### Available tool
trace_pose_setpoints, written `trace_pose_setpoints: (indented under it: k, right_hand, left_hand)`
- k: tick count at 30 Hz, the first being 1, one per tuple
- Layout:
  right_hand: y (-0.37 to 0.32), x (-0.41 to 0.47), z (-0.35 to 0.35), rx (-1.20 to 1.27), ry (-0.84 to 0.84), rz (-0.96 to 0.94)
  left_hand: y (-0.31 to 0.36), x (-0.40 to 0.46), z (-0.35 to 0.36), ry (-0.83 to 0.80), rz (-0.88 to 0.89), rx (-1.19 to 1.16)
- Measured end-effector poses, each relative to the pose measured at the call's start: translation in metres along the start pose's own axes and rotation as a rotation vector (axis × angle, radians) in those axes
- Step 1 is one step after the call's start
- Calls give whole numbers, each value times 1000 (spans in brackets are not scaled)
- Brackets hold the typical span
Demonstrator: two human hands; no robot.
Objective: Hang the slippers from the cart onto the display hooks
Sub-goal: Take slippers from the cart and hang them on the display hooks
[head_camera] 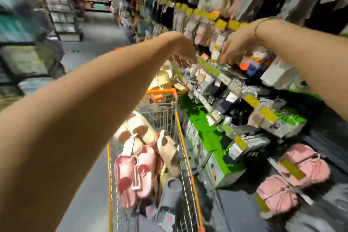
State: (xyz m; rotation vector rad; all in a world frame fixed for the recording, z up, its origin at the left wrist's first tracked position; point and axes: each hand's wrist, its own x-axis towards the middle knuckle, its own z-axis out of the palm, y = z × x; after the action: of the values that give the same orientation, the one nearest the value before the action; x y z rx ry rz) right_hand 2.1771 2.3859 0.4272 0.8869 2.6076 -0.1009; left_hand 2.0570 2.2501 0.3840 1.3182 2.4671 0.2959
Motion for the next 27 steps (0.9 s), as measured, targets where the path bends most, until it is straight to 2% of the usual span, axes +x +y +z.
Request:
trace_pose_setpoints:
  k: [4,9,11,14,16,20,27]
  right_hand:
    - [-59,60,86,-21,-120,-113]
    - [-135,114,207,-198,-145,-304]
    - [-155,129,251,-185,-159,-346]
    - [-172,145,304,-111,-198,-373]
    - [-179,156,332,-57,-217,-383]
    - [-193,185,373,0,-172,-399]
    - [-222,243,410,138,-91,-398]
  left_hand:
    - [-73,0,70,-85,-121,-28]
    - [-140,6,163,-114,-219,47]
    - [-155,9,202,-105,-211,135]
    - [-176,15,263,-133,-228,98]
    - [-192,16,300,-127,-241,52]
    - [-230,24,351,-124,-383,-132]
    - [-298,73,366,68,-522,-184]
